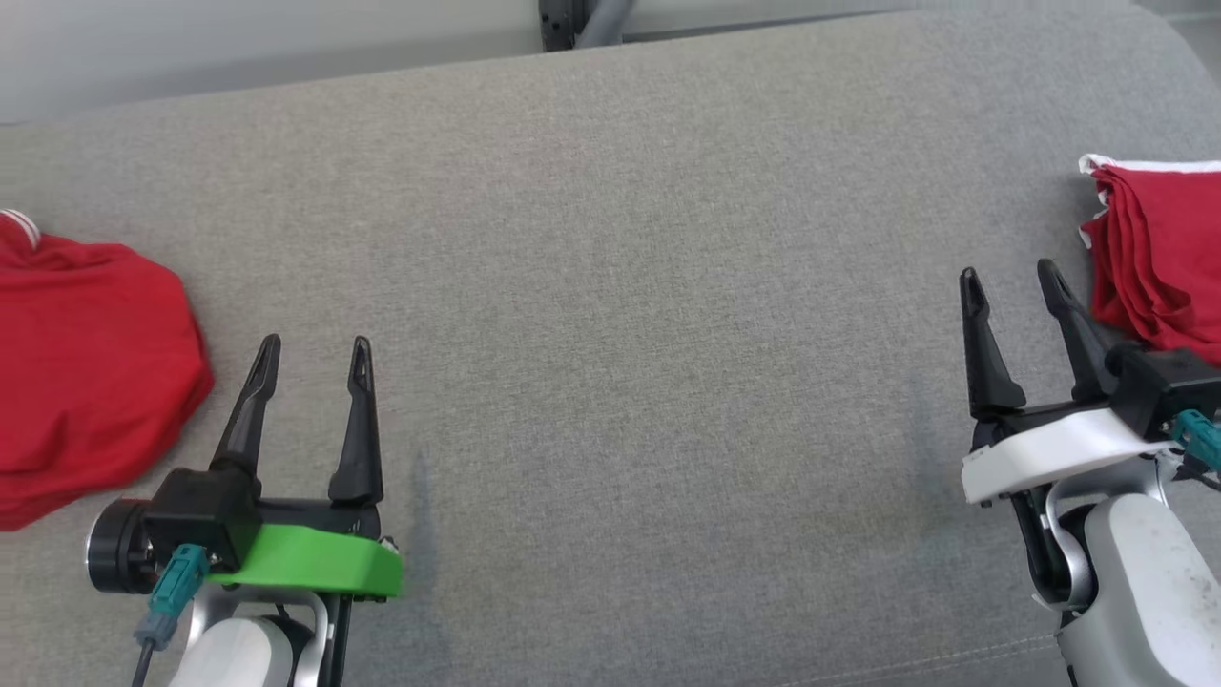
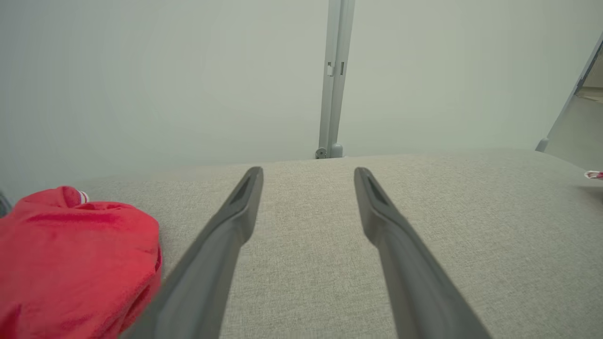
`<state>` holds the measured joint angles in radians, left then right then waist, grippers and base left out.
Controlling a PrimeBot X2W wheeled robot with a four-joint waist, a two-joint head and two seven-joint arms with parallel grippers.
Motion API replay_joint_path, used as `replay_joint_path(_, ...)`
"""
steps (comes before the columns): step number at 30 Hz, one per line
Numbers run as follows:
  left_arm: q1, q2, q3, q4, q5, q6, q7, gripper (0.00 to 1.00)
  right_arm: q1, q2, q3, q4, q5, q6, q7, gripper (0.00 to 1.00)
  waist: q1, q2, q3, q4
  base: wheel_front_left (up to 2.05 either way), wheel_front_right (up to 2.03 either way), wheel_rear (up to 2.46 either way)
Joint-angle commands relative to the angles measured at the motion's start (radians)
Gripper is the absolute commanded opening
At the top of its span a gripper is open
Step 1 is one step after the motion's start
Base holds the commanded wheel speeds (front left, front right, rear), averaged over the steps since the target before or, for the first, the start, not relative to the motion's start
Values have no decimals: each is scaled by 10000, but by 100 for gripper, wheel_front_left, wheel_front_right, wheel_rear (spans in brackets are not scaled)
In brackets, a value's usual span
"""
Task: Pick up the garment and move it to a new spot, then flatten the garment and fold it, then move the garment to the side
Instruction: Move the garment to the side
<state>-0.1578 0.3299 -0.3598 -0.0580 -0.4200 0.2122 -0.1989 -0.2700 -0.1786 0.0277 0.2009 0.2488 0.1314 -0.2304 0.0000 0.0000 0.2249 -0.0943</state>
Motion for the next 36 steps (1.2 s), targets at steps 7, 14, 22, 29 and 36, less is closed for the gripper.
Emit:
replay_joint_path(7,695,-4,-32,234,-191,69,-90,100,1131,284,-158,-600,-290,-14,359,100,0,0,-1316,618,0,0,0)
replay_joint_path(14,1268,142,-3,461,-412,-12,-145,100,2068,398,-288,-957,-340,-14,708,100,0,0,-1967,595,0,0,0)
replay_joint_path(22,1748,261,-30,393,-429,173,-71,100,2726,490,-482,-1446,-425,-14,957,100,0,0,-2374,556,0,0,0)
replay_joint_path(29,1946,300,-55,251,-499,267,-31,100,3073,557,-604,-1844,-464,-14,1152,100,0,0,-2450,535,0,0,0)
replay_joint_path(36,1885,343,-78,203,-512,309,0,100,3095,583,-648,-1983,-422,-14,1219,100,0,0,-2395,533,0,0,0)
